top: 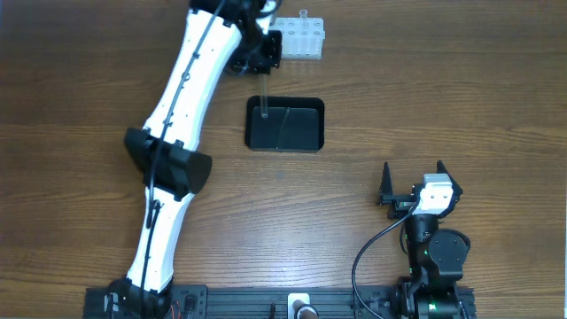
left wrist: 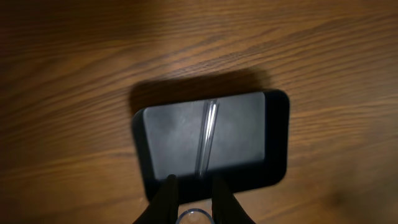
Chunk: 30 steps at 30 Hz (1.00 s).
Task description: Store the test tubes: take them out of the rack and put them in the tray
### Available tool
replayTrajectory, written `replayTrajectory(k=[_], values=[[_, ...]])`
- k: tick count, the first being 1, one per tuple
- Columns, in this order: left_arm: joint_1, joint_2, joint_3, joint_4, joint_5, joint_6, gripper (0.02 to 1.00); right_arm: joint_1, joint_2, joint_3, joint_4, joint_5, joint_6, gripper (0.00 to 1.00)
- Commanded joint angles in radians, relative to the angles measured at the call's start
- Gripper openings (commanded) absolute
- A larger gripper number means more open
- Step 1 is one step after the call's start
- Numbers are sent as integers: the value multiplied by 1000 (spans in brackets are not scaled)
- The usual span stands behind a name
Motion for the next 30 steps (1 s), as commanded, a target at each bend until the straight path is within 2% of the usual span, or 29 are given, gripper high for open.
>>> replayTrajectory(k=[1,30], values=[[-18,63,11,10,20,-14,38,-2,-7,-5,-2,-11,6,991],[-20,250,11,21,8,-7,38,-2,-7,-5,-2,-11,6,991]])
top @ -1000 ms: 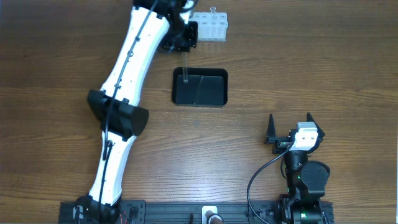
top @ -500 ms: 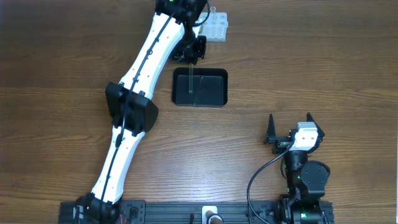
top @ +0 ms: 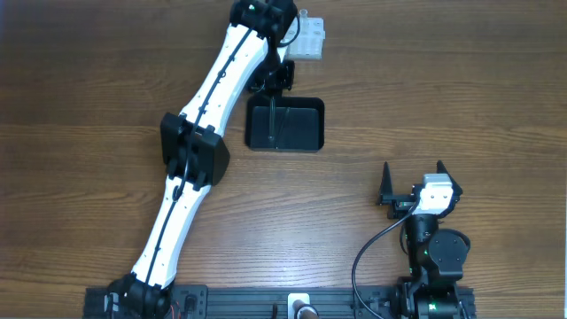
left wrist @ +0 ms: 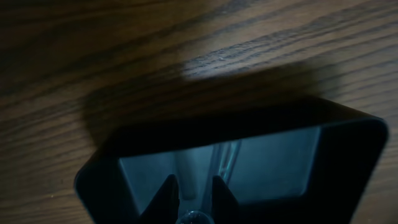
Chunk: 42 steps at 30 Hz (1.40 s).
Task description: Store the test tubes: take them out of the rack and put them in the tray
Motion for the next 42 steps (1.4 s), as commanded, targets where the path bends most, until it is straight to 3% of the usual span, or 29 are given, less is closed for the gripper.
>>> replayTrajectory(k=[1,25,30,42], values=[[3,40,11,2,-2,-7,38,-2,-7,-5,-2,-11,6,993],[0,80,11,6,-2,-7,51,-2,-7,-5,-2,-11,5,991],[-3,81,11,6,-2,-7,237,-2,-7,-5,-2,-11,5,993],[-6,-50,11,-2,-18,-8,338,-2,-7,-5,-2,-11,5,991]])
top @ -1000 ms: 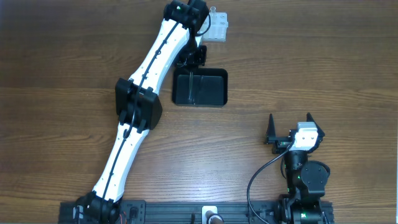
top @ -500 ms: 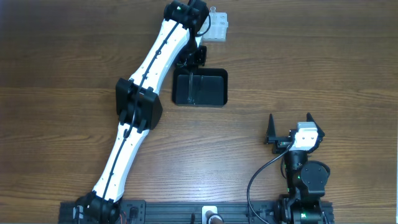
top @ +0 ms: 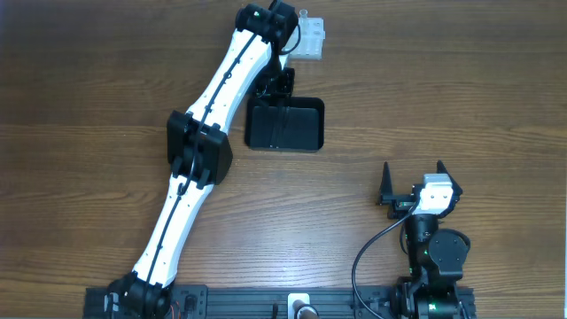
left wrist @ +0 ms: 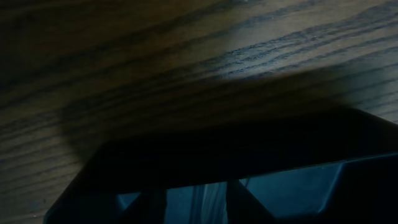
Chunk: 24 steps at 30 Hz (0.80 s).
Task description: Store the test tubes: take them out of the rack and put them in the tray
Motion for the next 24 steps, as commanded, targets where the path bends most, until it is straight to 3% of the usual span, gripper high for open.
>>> replayTrajectory(k=[1,7,13,17,24], values=[[-4,-138,11,-5,-26,-4,349,-2,-7,-5,-2,-12,5,993],[-4,-339,11,0,-132,-9,546,-2,-7,-5,-2,-12,5,991],[-5,-511,11,-12,-251,-35,619,-2,-7,-5,-2,-12,6,991],[-9,-609,-12,-15,-325,-34,748,-2,-7,-5,-2,-12,6,993],[-7,-890,-335,157,-359,-34,996,-2,-7,-5,-2,-12,5,991]])
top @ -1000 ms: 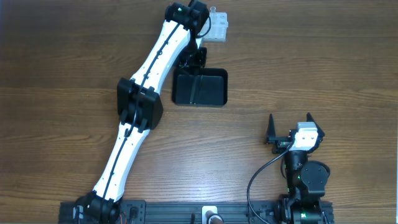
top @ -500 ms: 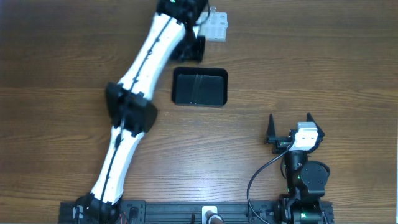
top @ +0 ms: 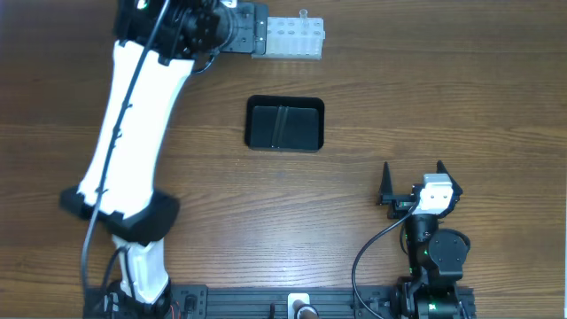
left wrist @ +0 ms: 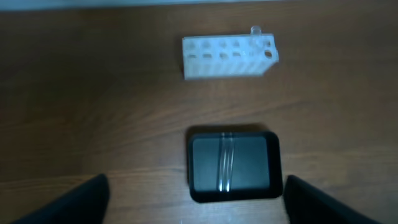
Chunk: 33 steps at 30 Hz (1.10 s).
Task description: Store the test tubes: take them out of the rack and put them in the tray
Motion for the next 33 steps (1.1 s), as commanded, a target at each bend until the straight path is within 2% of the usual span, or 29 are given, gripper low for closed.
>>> replayTrajectory(k=[1,10,14,20,27,33], values=[[2,-226,-283,137,-51,-9,1000,-2,-7,-5,-2,-12,6,991],[49,-682,-913,412,-72,-9,996,-2,-7,-5,-2,-12,6,991],[93,-880,-1176,642,-65,-8,998,-2,-7,-5,-2,-12,6,991],[267,-1209,-1594,1083,93,-9,998,-2,-7,-5,-2,-12,6,991],[382,-1450,-1884,1418,115,-9,998,-2,-7,-5,-2,-12,6,993],[515,-1672,-2164,1773,200,-10,998,-2,-7,-5,-2,-12,6,991]])
